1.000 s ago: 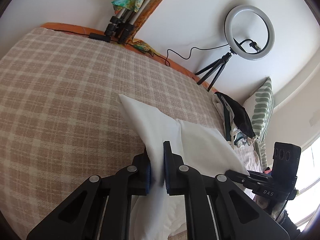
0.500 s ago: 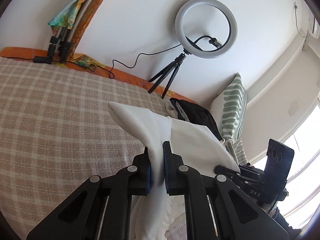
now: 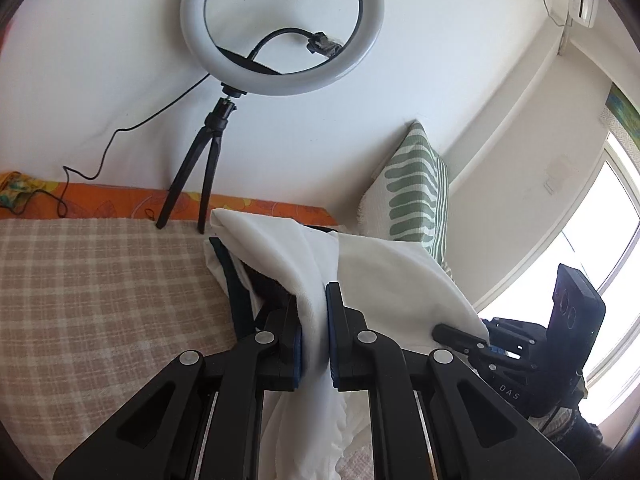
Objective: Fold small clothes
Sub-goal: 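Carry the folded shirt with both tools onto the dark clothes pile, then open both tools to release the shirt on the pile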
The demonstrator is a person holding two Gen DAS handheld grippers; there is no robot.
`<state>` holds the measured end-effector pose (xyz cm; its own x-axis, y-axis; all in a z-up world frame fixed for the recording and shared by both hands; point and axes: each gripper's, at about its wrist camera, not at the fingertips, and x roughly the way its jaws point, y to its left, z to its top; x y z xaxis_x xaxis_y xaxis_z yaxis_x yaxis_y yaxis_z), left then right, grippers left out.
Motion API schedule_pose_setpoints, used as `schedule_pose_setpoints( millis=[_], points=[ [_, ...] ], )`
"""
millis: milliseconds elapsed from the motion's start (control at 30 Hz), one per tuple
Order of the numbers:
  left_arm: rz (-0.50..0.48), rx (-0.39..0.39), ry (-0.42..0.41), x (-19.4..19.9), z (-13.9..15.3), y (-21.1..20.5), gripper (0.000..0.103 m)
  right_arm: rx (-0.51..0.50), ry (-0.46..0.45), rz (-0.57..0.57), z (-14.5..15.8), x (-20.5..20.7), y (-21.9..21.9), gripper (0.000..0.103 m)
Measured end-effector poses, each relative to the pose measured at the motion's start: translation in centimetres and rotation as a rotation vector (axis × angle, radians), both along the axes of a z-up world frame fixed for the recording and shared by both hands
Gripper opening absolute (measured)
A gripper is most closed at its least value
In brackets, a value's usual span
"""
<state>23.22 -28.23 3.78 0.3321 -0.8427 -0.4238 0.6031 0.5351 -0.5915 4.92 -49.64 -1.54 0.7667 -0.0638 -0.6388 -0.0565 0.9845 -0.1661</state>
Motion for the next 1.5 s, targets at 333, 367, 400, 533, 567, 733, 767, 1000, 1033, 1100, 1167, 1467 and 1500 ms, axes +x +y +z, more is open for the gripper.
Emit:
schedule_pose_setpoints(
  millis=[333,367,400,533,567,733,767,1000,1033,1100,1167,1467,1500],
  points=[
    [-0.008,0.051,-0.052,4.0,0.5,-9.0,0.008,-0.071,-0.03,-0.147,1.5,5.8,-9.3,0.01],
    [-0.004,0.062,-0.06,4.4,0.5,-9.7,0.008,-0.055,-0.029,-0.154,1.4,6.4,-10.0,0.01],
    [-0.003,0.073,-0.067,4.7,0.5,-10.3,0.008,-0.038,-0.026,-0.159,1.2,7.0,-10.7,0.01],
    [0.013,0.108,-0.079,5.8,-0.1,-12.0,0.008,-0.022,-0.023,-0.162,-0.4,9.2,-11.9,0.01],
    [0.019,0.121,-0.081,6.2,-0.4,-12.4,0.008,-0.022,-0.02,-0.161,-0.9,9.7,-12.1,0.01],
    [0.046,0.218,-0.114,6.9,-1.9,-13.8,0.008,0.002,0.024,-0.163,-3.6,11.9,-13.3,0.01],
    [0.055,0.241,-0.109,7.2,-2.2,-14.0,0.008,0.004,0.039,-0.164,-4.0,12.2,-13.5,0.01],
    [0.13,0.366,-0.086,7.5,-3.0,-13.9,0.018,0.04,0.102,-0.279,-5.0,12.1,-16.0,0.035],
    [0.127,0.363,-0.084,7.5,-2.9,-13.7,0.028,0.041,0.091,-0.282,-4.8,11.6,-16.1,0.045],
    [0.135,0.367,-0.1,7.1,-2.6,-13.3,0.042,0.063,0.07,-0.281,-4.2,10.9,-16.3,0.059],
    [0.137,0.374,-0.109,6.7,-2.3,-13.0,0.053,0.09,0.052,-0.282,-3.8,10.2,-16.5,0.073],
    [0.122,0.399,-0.145,4.0,-0.9,-11.8,0.073,0.159,-0.003,-0.318,-2.2,7.9,-16.0,0.081],
    [0.125,0.394,-0.147,3.7,-0.6,-11.5,0.073,0.16,-0.007,-0.318,-1.9,7.6,-15.7,0.081]
  ],
)
